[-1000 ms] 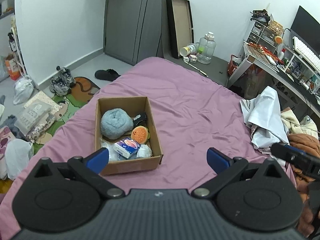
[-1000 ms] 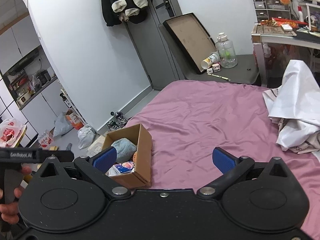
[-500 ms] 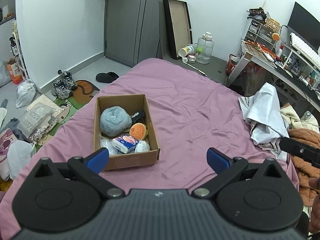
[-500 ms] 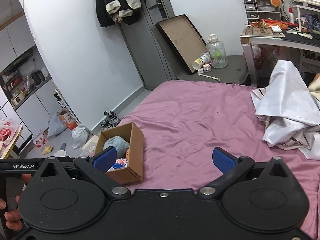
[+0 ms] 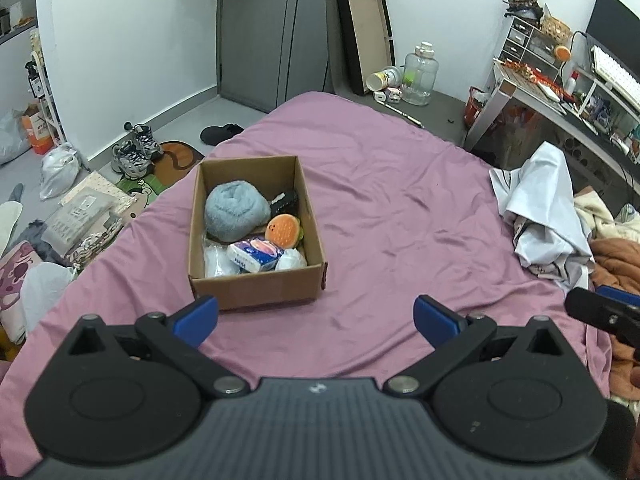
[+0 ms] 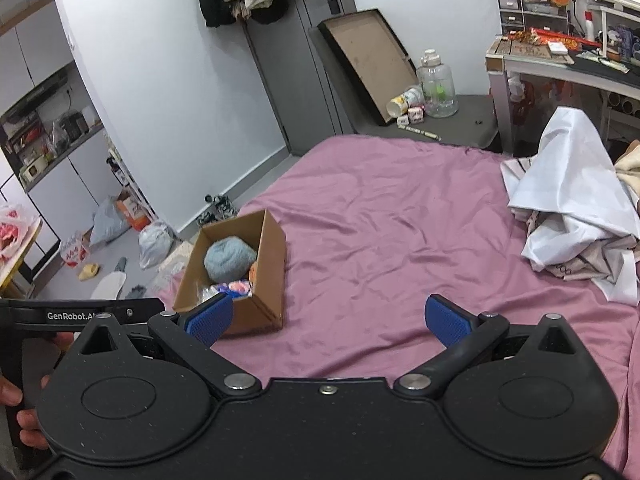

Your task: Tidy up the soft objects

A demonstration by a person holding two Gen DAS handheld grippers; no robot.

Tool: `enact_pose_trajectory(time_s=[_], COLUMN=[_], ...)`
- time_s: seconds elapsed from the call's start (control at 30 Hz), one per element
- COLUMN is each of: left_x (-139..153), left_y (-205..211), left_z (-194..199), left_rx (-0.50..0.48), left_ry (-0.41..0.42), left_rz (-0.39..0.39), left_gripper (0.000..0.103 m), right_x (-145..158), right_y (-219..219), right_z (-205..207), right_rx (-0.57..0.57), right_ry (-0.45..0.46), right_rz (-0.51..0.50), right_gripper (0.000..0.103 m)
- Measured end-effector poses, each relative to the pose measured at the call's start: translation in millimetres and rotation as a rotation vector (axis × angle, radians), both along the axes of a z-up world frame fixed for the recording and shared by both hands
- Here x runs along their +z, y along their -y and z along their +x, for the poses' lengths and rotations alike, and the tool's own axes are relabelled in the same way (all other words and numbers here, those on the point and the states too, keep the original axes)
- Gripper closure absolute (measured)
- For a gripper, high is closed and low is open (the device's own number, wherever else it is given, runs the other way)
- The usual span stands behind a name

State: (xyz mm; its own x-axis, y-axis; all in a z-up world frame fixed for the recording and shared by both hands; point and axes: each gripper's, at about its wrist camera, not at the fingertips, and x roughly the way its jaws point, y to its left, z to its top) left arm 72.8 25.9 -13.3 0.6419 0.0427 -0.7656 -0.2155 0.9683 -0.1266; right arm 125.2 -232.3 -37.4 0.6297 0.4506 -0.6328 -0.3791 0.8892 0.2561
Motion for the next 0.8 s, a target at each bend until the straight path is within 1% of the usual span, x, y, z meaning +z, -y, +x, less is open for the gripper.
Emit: enact_pose_trajectory(time_s=[0.1,0.23,0.3,0.8], left_x=[-5.7,-13.4,-14.3,-7.3], left_y=[-0.9,-3.2,-3.2,-12.5], left_z=[-0.8,2.2,2.4,2.2], left_rx=[-0.003,-0.002,0.001,0.024], left_ry=[-0.009,-0.041,-0.040,-0.023], left_rz=[0.001,0.005,0.014,0.017], left_gripper=[0.000,0.000,0.000,0.000], right_x=[-7.5,-14.7,-16.6,-15.6], right_y=[-3.6,-9.2,-11.5,-21.9], right_z=[0.3,-0.4,-0.8,2.8], right_rx=[0.001,-0.001,-0.001,0.030], right_ry=[-0.023,-0.041,-0.044,-0.046], right_rz=[-0.016,-0.037,-0.049,-0.040], right_gripper=[0.000,0.000,0.000,0.000])
